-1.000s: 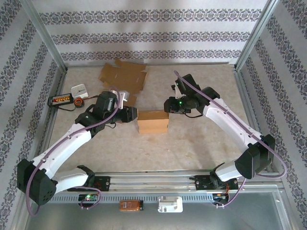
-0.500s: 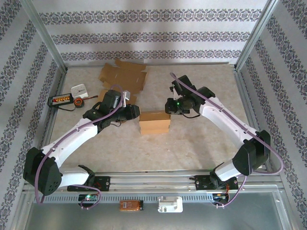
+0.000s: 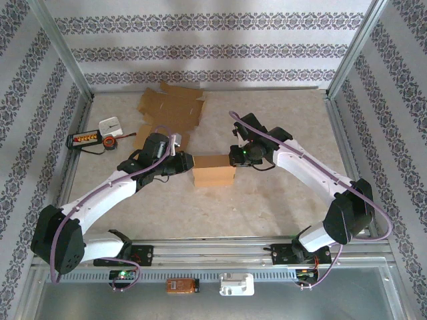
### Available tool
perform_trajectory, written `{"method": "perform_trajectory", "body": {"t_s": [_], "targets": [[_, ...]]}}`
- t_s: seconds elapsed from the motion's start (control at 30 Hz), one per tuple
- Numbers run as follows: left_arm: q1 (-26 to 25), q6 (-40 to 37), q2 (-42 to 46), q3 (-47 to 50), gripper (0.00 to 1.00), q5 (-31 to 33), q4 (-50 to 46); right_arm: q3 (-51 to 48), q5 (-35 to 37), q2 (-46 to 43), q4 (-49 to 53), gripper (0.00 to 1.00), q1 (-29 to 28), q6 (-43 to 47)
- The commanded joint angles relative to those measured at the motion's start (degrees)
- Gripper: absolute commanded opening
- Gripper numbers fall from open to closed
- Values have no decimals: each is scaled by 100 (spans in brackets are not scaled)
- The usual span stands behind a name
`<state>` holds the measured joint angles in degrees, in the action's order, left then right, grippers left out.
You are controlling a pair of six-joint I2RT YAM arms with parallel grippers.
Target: Fold the paper box
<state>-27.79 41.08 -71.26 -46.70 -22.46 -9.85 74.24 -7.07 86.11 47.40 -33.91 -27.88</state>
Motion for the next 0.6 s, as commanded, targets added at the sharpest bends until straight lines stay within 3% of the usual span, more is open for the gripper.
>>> {"method": "perform_trajectory", "body": {"t_s": [0.0, 0.3, 0.43, 0.57], "targets": [[-60, 46, -107, 183, 17, 125, -395, 80, 201, 140, 344, 22, -19, 172], [-59, -32, 259, -444, 43, 286, -418, 333, 23, -268, -47, 33, 202, -145], [-63, 52, 173, -348, 48, 200, -309, 49, -180, -158, -144, 39, 230, -210], [-51, 214, -24, -97, 49, -64, -202, -340, -219, -9, -159, 37, 213, -160]]}}
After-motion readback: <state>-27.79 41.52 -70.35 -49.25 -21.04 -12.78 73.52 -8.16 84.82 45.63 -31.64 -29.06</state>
